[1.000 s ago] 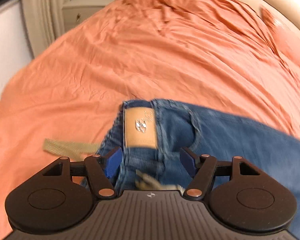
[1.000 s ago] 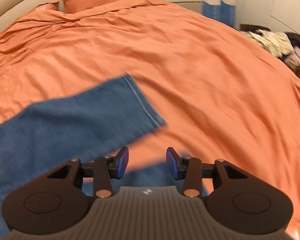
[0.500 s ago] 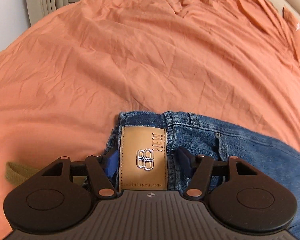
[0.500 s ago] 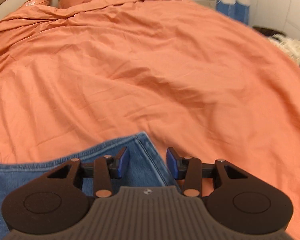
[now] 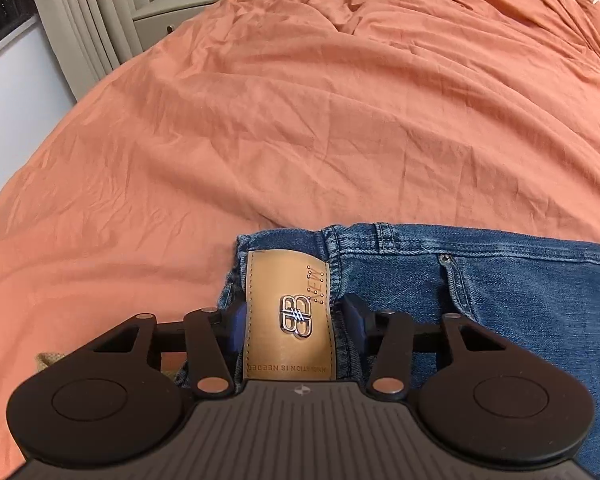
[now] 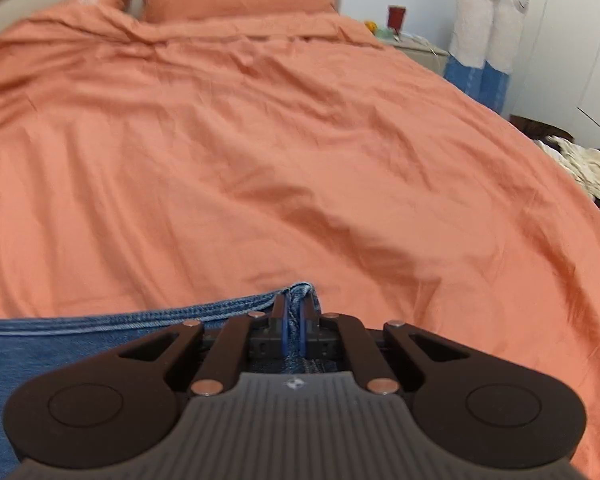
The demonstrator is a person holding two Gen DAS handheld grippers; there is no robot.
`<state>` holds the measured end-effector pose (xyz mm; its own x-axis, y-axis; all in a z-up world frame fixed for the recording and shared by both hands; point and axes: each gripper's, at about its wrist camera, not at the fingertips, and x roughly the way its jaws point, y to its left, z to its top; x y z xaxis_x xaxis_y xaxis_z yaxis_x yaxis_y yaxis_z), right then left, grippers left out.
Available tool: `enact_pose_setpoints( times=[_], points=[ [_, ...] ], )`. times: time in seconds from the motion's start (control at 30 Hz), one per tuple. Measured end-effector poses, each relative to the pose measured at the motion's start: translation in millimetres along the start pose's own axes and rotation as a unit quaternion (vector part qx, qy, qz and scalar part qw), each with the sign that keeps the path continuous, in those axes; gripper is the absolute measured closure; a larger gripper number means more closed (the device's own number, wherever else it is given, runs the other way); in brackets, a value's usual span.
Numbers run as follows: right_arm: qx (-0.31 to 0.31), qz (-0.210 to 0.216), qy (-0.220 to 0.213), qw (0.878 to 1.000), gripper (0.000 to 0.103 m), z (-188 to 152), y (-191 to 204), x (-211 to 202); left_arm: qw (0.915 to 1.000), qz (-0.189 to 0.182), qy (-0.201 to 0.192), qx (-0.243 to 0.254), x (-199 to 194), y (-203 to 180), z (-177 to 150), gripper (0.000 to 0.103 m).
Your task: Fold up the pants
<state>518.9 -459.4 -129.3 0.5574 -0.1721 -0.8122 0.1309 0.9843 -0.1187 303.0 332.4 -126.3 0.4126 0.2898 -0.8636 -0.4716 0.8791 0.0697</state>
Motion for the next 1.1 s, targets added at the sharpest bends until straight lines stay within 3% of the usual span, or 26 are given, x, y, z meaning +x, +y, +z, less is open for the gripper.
enact_pose_setpoints(
  times=[0.07, 0.13, 0.27, 0.4, 0.53, 0.63, 0.77, 0.93, 1.1],
  points=[
    [-0.003, -0.015, 0.007, 1.000, 0.100, -1, 3, 1, 0.9999, -0.001, -0.001, 0.010, -8, -1, 4, 0.043],
    [-0.016, -0.035, 0.005, 0.999, 0.082, 0, 5, -10, 0.9995, -0.010, -0.010, 0.027, -24, 0, 8, 0.038],
    [-0.047, -0.019, 0.003, 0.999, 0.081, -2, 6, -51, 0.9961, -0.028, -0.037, 0.075, -68, 1, 9, 0.036],
    [-0.072, 0.003, 0.005, 0.997, 0.080, -23, 7, -101, 0.9827, -0.046, -0.053, 0.171, -117, -5, -7, 0.036],
    [-0.094, 0.017, 0.014, 0.995, 0.077, -63, 2, -151, 0.9640, -0.057, -0.064, 0.252, -162, -9, -36, 0.036],
    [-0.109, 0.023, 0.022, 0.994, 0.075, -94, -7, -184, 0.9454, -0.064, -0.068, 0.312, -188, -11, -66, 0.036],
    [-0.132, 0.031, 0.036, 0.990, 0.075, -138, -19, -226, 0.9129, -0.071, -0.060, 0.397, -211, -11, -110, 0.036],
    [-0.152, 0.021, 0.043, 0.987, 0.075, -187, -36, -272, 0.8786, -0.085, -0.012, 0.470, -210, -6, -156, 0.036],
    [-0.144, 0.001, 0.042, 0.989, 0.074, -223, -53, -304, 0.8328, -0.097, 0.032, 0.544, -196, -22, -192, 0.036]
  ],
)
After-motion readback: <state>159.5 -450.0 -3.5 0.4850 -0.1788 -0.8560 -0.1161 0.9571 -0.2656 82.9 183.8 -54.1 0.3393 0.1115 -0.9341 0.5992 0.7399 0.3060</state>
